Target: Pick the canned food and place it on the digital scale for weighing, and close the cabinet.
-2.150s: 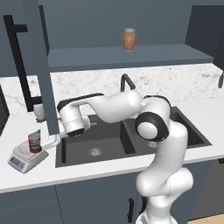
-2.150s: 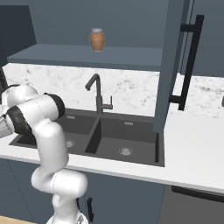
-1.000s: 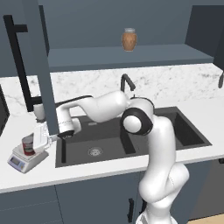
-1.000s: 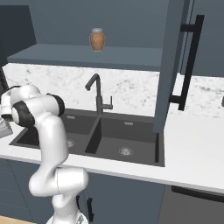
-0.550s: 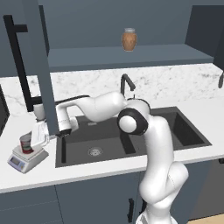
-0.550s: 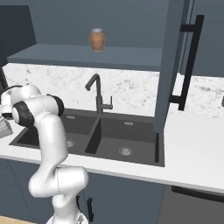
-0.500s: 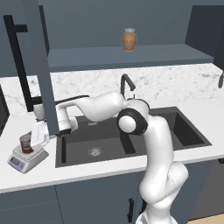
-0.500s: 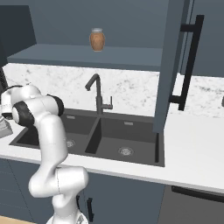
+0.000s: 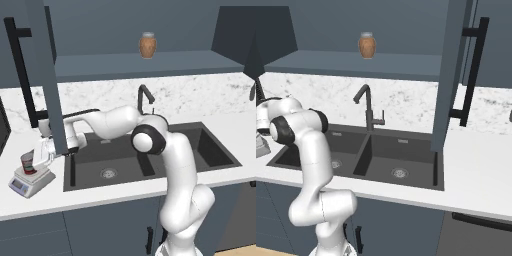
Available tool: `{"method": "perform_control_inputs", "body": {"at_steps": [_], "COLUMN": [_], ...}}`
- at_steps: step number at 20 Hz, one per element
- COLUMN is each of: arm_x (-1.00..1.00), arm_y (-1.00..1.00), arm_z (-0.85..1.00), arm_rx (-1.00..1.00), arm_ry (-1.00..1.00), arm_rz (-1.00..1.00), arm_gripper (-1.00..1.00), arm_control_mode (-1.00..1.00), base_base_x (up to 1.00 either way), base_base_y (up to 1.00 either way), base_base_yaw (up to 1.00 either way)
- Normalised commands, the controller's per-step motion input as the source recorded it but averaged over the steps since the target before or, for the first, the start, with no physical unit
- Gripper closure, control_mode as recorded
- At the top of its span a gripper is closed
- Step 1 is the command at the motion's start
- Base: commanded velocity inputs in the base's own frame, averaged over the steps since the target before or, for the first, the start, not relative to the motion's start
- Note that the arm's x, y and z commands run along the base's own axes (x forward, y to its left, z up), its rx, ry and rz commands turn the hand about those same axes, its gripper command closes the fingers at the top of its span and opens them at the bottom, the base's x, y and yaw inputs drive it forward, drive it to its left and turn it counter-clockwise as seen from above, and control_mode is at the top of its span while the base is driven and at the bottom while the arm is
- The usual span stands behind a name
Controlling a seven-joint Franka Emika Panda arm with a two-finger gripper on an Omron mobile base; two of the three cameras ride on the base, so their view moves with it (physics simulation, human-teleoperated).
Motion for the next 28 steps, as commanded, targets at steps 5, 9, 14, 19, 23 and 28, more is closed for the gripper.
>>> {"method": "perform_control_inputs", "body": {"at_steps": [5,9,14,19,23,28], "arm_x": [0.02,0.09,0.00,-0.14,-0.44,-0.62], "arm_y": [-0.02,-0.06,-0.19,-0.17,-0.29,-0.35], "arm_z": [-0.18,-0.06,0.00,0.03,0.24,0.41], "arm_rx": [0.00,0.00,0.00,0.01,0.08,0.10], "arm_ry": [-0.07,-0.04,0.00,-0.01,0.00,-0.14], "arm_rz": [0.00,0.00,0.00,0.00,0.00,-0.07], "arm_gripper": [-1.00,-1.00,-1.00,-1.00,-1.00,-1.00], "arm_control_mode": [-1.00,-1.00,-1.00,-1.00,-1.00,-1.00], "base_base_x": [0.00,0.00,0.00,0.00,0.00,0.00], "base_base_y": [0.00,0.00,0.00,0.00,0.00,0.00], "base_base_yaw": [0.00,0.00,0.00,0.00,0.00,0.00]}}
